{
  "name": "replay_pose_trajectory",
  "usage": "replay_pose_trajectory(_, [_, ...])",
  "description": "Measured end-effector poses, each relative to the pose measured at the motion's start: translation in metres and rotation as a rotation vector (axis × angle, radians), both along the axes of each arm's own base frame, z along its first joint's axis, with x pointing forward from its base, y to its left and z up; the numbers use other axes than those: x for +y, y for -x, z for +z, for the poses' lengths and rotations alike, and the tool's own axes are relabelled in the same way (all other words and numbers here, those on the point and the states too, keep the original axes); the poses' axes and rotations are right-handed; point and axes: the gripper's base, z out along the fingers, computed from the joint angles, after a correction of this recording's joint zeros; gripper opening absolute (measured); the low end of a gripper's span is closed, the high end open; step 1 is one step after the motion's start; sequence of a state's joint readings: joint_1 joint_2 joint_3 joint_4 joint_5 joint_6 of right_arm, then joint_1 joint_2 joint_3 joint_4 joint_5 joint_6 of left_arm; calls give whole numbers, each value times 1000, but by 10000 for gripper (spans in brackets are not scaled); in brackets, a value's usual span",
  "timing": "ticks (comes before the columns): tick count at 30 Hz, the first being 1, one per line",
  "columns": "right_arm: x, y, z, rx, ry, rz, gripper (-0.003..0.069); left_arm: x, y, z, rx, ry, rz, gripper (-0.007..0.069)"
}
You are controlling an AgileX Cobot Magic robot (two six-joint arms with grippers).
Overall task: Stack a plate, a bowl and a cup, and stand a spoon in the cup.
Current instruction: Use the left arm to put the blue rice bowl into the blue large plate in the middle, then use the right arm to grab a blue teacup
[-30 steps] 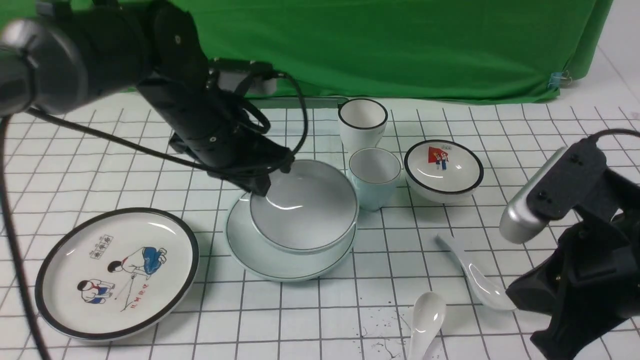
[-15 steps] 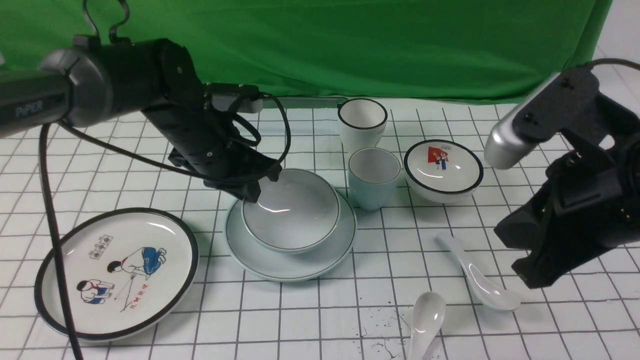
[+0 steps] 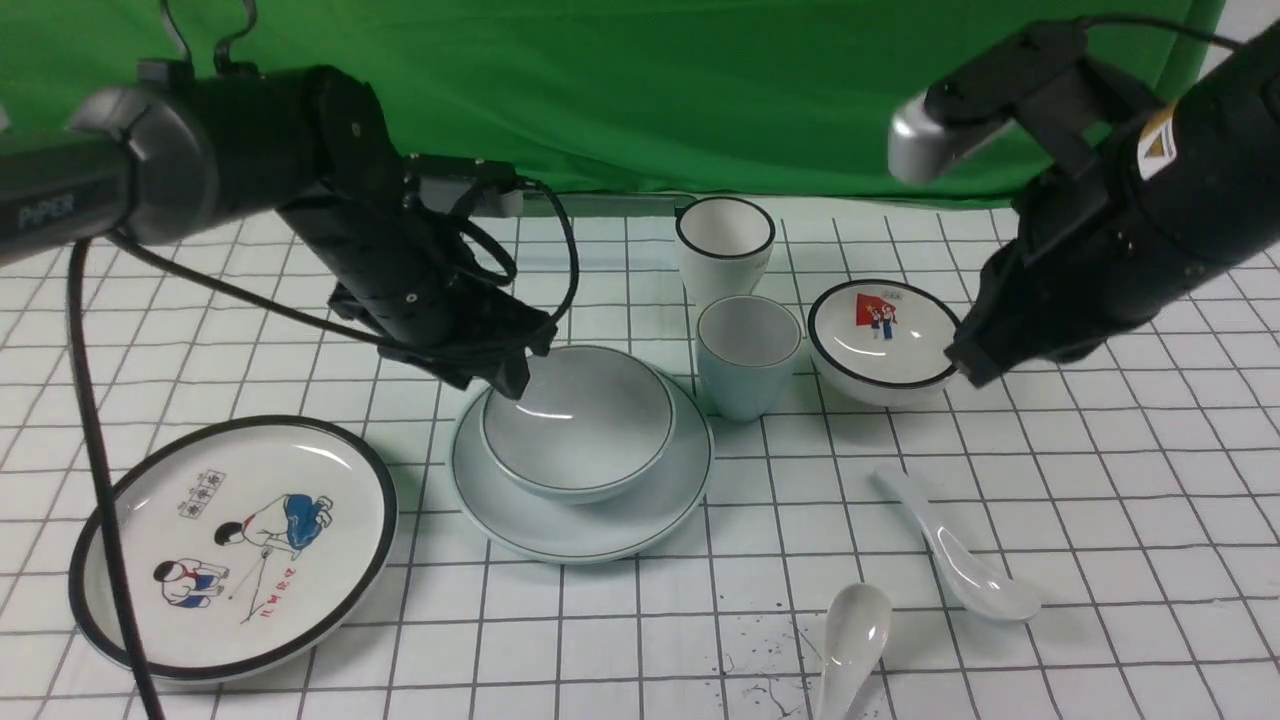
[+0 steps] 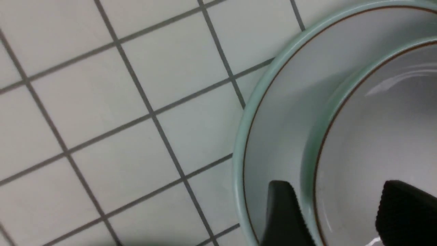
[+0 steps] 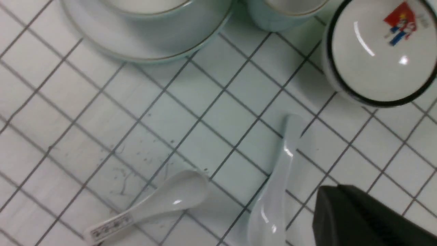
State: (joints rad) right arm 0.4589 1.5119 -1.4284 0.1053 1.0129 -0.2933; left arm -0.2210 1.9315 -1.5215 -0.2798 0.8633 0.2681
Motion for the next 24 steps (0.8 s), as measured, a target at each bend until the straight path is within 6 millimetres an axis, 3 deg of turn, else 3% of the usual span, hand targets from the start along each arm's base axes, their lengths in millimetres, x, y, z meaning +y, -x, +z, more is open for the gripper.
replay_pose_trajectory(2, [-1, -18, 1, -4, 0, -27, 13, 4, 7, 33, -67, -16, 10, 388])
replay_pose_trajectory(4, [3, -35, -3, 8, 7, -37, 34, 11, 17, 65, -144, -42, 32, 385])
replay_pose_trajectory(5, [2, -35, -1, 4, 5, -38, 34, 11, 19, 68, -152, -39, 32, 385])
replay_pose_trajectory(6, [8, -49, -3, 13, 6, -41, 71, 18, 32, 97, -224, -57, 54, 351])
replay_pose_trajectory(8, [18, -69, -8, 23, 0, -45, 158, 27, 54, 129, -313, -76, 82, 265])
replay_pose_trajectory(11, [29, -92, -20, 39, -4, -46, 314, 36, 83, 147, -365, -86, 97, 134])
replay_pose_trajectory(13, [34, -105, -27, 44, -3, -47, 405, 41, 104, 150, -379, -84, 100, 44])
replay_pose_trajectory(14, [35, -106, -27, 40, -5, -47, 414, 42, 106, 146, -371, -87, 100, 29])
replay_pose_trajectory(17, [44, -127, -45, 46, -5, -48, 486, 47, 139, 126, -354, -58, 107, -31])
replay_pose_trajectory(24, [56, -150, -83, 56, -31, -75, 430, 53, 178, 87, -333, -24, 122, -36])
